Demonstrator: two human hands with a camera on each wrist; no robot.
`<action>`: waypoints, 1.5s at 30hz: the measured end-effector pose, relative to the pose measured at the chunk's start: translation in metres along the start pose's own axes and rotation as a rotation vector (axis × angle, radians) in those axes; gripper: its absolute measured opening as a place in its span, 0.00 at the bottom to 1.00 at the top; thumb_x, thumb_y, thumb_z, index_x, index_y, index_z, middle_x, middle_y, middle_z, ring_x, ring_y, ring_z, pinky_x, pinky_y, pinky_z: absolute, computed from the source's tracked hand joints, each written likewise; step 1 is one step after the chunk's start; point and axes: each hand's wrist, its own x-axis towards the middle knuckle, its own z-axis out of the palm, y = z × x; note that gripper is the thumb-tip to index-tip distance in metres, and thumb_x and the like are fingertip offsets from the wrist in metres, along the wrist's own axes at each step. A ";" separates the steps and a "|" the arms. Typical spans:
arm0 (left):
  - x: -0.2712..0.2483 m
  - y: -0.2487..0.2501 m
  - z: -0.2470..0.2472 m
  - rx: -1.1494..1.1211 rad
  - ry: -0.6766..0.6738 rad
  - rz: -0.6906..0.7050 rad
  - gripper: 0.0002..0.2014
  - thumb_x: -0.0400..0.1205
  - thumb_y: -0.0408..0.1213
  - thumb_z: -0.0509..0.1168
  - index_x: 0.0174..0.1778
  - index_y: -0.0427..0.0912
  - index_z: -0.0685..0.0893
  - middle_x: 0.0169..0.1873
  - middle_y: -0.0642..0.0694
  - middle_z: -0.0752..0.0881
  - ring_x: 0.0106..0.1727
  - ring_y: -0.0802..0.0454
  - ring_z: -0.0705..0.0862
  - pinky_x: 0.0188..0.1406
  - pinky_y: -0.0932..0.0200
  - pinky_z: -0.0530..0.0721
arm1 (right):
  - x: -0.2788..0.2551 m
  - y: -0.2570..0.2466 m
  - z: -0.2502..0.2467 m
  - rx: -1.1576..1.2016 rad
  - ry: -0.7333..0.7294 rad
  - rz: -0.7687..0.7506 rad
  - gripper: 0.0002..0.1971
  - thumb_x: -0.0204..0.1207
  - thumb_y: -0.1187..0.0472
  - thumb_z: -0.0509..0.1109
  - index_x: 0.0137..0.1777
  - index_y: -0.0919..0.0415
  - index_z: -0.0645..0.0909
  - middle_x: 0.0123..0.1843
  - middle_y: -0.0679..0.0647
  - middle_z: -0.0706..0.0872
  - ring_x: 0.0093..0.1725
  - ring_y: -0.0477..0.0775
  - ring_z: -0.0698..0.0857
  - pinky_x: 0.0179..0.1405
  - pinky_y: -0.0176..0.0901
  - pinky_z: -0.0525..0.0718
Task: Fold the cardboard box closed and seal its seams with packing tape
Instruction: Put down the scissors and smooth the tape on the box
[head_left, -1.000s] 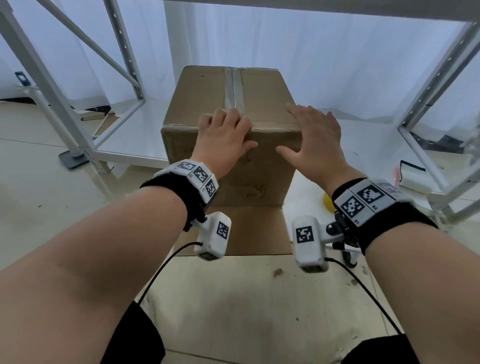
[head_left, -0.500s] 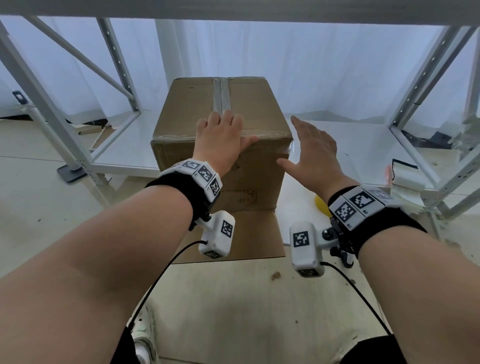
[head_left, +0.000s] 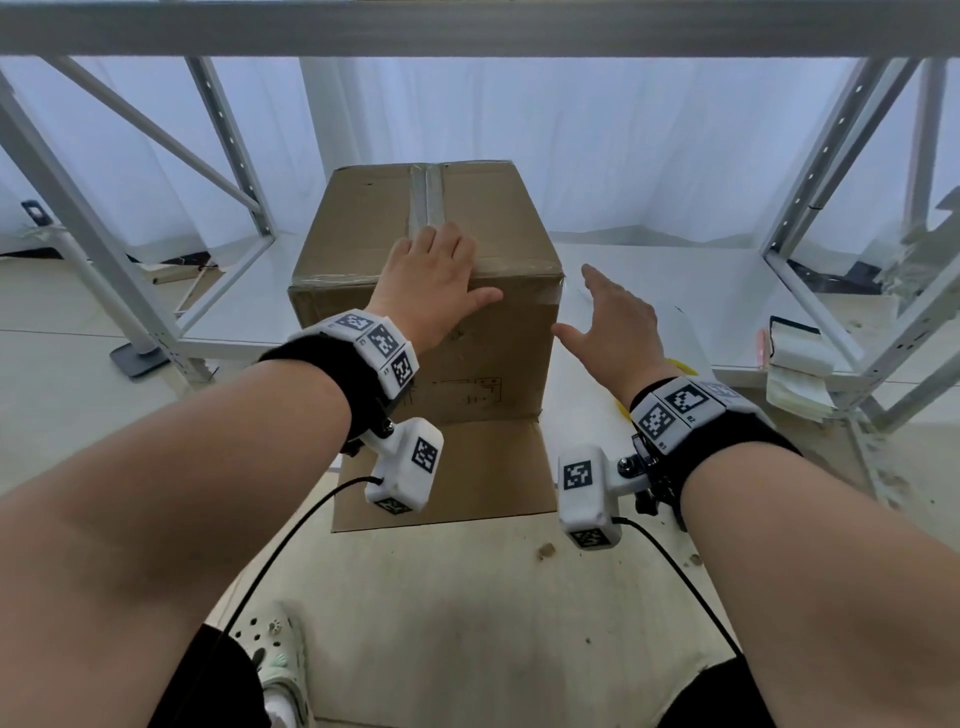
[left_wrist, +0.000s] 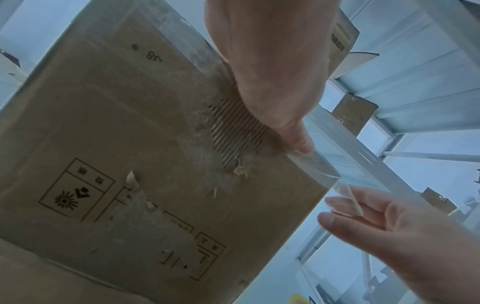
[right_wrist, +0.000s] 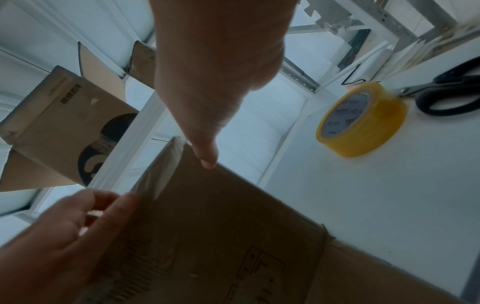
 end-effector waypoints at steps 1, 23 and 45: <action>0.001 0.000 0.000 -0.103 0.008 0.041 0.26 0.85 0.55 0.53 0.72 0.40 0.69 0.70 0.42 0.71 0.71 0.42 0.71 0.70 0.47 0.70 | 0.001 0.002 0.003 0.032 0.003 0.014 0.37 0.78 0.49 0.69 0.83 0.59 0.58 0.80 0.56 0.70 0.78 0.58 0.69 0.77 0.54 0.63; 0.024 0.019 0.014 -0.241 0.048 0.161 0.20 0.87 0.50 0.51 0.76 0.57 0.71 0.61 0.48 0.78 0.63 0.46 0.73 0.65 0.49 0.70 | 0.003 0.009 0.009 -0.191 0.200 -0.001 0.18 0.86 0.53 0.57 0.71 0.53 0.79 0.70 0.54 0.82 0.76 0.49 0.72 0.80 0.49 0.46; 0.025 0.020 0.017 -0.269 0.053 0.149 0.20 0.87 0.50 0.52 0.75 0.56 0.73 0.60 0.48 0.78 0.63 0.46 0.73 0.63 0.52 0.68 | 0.000 0.009 0.019 -0.004 0.072 -0.019 0.16 0.85 0.50 0.59 0.63 0.51 0.86 0.60 0.53 0.89 0.61 0.58 0.83 0.64 0.50 0.69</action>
